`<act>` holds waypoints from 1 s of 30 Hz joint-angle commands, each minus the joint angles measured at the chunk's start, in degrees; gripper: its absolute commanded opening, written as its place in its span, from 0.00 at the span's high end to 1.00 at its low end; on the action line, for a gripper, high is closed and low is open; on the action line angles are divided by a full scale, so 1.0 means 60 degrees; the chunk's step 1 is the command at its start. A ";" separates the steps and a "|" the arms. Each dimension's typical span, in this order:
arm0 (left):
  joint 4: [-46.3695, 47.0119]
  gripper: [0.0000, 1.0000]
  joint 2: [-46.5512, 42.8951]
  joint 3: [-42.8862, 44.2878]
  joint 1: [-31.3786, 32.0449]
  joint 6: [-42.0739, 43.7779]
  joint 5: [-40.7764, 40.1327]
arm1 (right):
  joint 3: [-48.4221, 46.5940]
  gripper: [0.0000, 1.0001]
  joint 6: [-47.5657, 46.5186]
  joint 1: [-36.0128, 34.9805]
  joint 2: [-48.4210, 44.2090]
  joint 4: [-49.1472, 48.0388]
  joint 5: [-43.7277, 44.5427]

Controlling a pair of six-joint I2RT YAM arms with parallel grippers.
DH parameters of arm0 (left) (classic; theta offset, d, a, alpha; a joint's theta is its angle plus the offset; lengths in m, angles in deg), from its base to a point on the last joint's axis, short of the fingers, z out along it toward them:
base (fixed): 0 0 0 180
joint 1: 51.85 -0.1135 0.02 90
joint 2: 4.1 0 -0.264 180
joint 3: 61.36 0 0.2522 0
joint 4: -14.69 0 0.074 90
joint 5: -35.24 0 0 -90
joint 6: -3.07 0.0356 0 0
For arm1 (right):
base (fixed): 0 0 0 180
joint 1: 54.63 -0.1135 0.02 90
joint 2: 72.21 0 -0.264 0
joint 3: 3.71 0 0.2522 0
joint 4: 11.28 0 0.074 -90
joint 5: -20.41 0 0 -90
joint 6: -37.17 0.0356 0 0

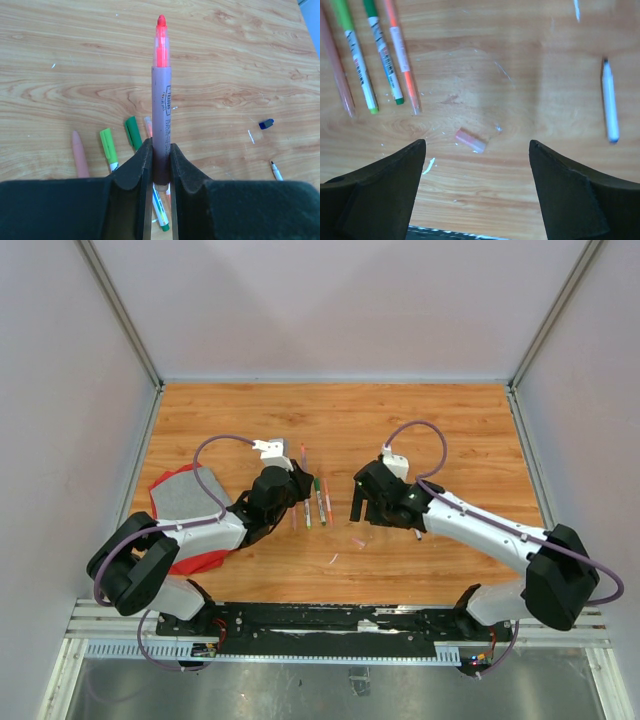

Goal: Insert the pens into the pen caps
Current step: Place the pen cap at the center of the board, then adjust the pen cap at the center of the board.

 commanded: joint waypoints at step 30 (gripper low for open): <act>0.0172 1.00 -0.0098 0.0034 -0.0039 0.0009 0.0028 | -0.2121 0.33 0.6342 -0.0344 0.4095 0.3258 -0.1182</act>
